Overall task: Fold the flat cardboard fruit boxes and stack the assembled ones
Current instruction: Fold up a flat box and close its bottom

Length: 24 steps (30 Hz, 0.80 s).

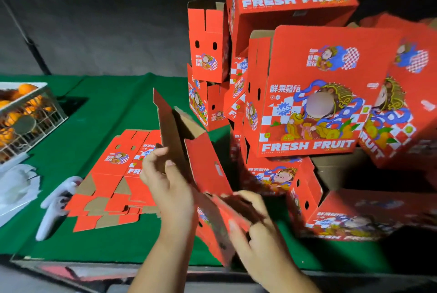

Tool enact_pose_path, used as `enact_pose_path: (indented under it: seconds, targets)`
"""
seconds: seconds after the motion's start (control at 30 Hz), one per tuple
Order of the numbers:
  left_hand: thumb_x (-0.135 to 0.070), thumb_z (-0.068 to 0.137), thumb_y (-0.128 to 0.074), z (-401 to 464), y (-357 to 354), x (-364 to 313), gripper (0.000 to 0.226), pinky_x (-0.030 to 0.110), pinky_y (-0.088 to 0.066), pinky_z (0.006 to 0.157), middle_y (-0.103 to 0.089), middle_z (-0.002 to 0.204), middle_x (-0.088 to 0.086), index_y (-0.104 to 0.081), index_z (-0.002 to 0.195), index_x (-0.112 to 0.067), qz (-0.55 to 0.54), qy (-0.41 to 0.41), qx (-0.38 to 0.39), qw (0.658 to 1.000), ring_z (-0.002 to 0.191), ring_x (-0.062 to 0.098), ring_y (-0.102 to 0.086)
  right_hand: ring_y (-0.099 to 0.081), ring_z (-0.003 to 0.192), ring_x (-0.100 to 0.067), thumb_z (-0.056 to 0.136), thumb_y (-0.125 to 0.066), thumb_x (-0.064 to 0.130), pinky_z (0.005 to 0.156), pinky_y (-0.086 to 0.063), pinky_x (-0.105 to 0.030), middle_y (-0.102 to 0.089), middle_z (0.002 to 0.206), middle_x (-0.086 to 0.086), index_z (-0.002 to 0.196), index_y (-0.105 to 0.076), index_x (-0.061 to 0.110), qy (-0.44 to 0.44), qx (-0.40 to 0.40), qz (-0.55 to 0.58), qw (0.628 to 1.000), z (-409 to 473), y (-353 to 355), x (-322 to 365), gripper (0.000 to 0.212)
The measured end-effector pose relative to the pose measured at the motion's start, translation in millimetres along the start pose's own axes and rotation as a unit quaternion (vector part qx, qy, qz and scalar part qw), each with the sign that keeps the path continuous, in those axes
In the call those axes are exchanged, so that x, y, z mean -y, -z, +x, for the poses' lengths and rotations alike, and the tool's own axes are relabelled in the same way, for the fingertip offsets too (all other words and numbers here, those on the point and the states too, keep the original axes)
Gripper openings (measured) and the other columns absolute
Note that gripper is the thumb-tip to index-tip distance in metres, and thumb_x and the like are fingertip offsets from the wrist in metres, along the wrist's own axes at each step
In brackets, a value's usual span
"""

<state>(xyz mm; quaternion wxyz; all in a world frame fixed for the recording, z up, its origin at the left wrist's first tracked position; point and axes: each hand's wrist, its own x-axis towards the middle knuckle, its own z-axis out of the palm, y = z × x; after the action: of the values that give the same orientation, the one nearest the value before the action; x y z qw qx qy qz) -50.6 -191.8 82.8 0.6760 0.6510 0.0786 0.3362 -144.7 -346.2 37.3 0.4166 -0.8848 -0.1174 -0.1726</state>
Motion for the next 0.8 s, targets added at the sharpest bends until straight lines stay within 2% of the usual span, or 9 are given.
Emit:
enact_pose_path:
  seconds: [0.1,0.2,0.27,0.37,0.5,0.6,0.67,0.77,0.8]
  targets:
    - [-0.008,0.093,-0.041,-12,12,-13,0.041,0.033,-0.041,0.108,-0.052,0.120,-0.006,-0.050,0.115,-0.042,0.037,-0.077,0.049,0.995,0.126,0.027,-0.049,-0.056,0.123,0.005,0.095,-0.068,0.000,0.108,-0.043,-0.021,-0.057,0.137,0.004,0.135,-0.061,0.034,-0.096,-0.114,0.111,0.983,16,9,-17,0.053]
    - [-0.003,0.085,-0.050,-40,10,-28,0.045,0.004,-0.038,0.086,-0.050,0.118,0.005,-0.051,0.122,-0.029,0.016,-0.068,0.091,0.993,0.105,-0.001,-0.050,-0.058,0.128,-0.015,0.098,-0.062,0.003,0.114,-0.044,-0.044,-0.062,0.137,0.001,0.146,-0.048,0.024,-0.208,-0.149,0.229,0.939,26,8,-28,0.054]
    - [-0.004,0.076,-0.054,-60,7,-31,0.052,0.006,-0.041,0.079,-0.051,0.119,0.009,-0.052,0.123,-0.026,-0.009,-0.009,0.123,0.992,0.096,0.002,-0.052,-0.062,0.118,-0.017,0.095,-0.057,-0.002,0.107,-0.050,-0.044,-0.067,0.124,0.005,0.137,-0.053,0.032,-0.237,-0.165,0.275,0.917,30,7,-32,0.055]
    - [-0.003,0.067,-0.056,-92,8,-22,0.068,0.014,-0.048,0.074,-0.053,0.112,-0.009,-0.053,0.120,-0.045,-0.014,0.043,0.169,0.985,0.091,0.003,-0.055,-0.062,0.114,-0.017,0.089,-0.054,0.001,0.098,-0.048,-0.033,-0.071,0.118,0.011,0.129,-0.061,0.031,-0.270,-0.152,0.310,0.899,39,10,-43,0.051]
    - [0.001,0.071,-0.072,-104,-3,-6,0.058,0.030,-0.053,0.085,-0.050,0.109,0.006,-0.060,0.120,-0.027,0.040,0.072,0.348,0.934,0.092,0.014,-0.056,-0.059,0.124,-0.022,0.086,-0.058,0.036,0.105,-0.044,-0.029,-0.068,0.125,-0.004,0.123,-0.064,0.016,-0.262,-0.090,0.328,0.903,60,14,-63,0.042]
    - [-0.046,0.076,-0.078,-82,1,2,0.058,0.023,-0.047,0.082,-0.057,0.102,0.006,-0.061,0.127,-0.025,0.046,0.057,0.411,0.909,0.083,0.013,-0.061,-0.055,0.125,-0.006,0.079,-0.054,0.071,0.105,-0.041,-0.019,-0.063,0.128,0.015,0.124,-0.059,0.035,-0.247,-0.025,0.254,0.935,65,23,-76,0.058]
    - [-0.061,0.084,-0.059,-57,14,11,0.062,0.022,-0.043,0.092,-0.053,0.110,-0.015,-0.055,0.140,-0.034,0.085,0.001,0.364,0.928,0.103,0.010,-0.057,-0.047,0.129,0.010,0.075,-0.046,0.084,0.108,-0.032,-0.010,-0.055,0.133,0.035,0.131,-0.056,0.051,-0.241,-0.028,0.244,0.939,63,30,-84,0.065]
    - [-0.062,0.089,-0.047,2,28,44,0.066,0.035,-0.029,0.112,-0.047,0.137,-0.003,-0.047,0.147,-0.031,0.202,0.004,0.153,0.967,0.129,0.014,-0.038,-0.053,0.134,-0.023,0.075,-0.051,0.082,0.117,-0.038,-0.041,-0.063,0.137,-0.003,0.128,-0.064,0.023,-0.268,-0.097,0.344,0.895,68,34,-89,0.081]
    - [-0.063,0.090,-0.048,23,29,51,0.071,0.037,-0.025,0.117,-0.043,0.148,0.006,-0.043,0.152,-0.028,0.225,0.045,0.130,0.965,0.138,0.014,-0.032,-0.057,0.131,-0.030,0.073,-0.054,0.079,0.114,-0.041,-0.046,-0.066,0.132,-0.010,0.121,-0.067,0.019,-0.281,-0.107,0.389,0.871,70,36,-87,0.078]
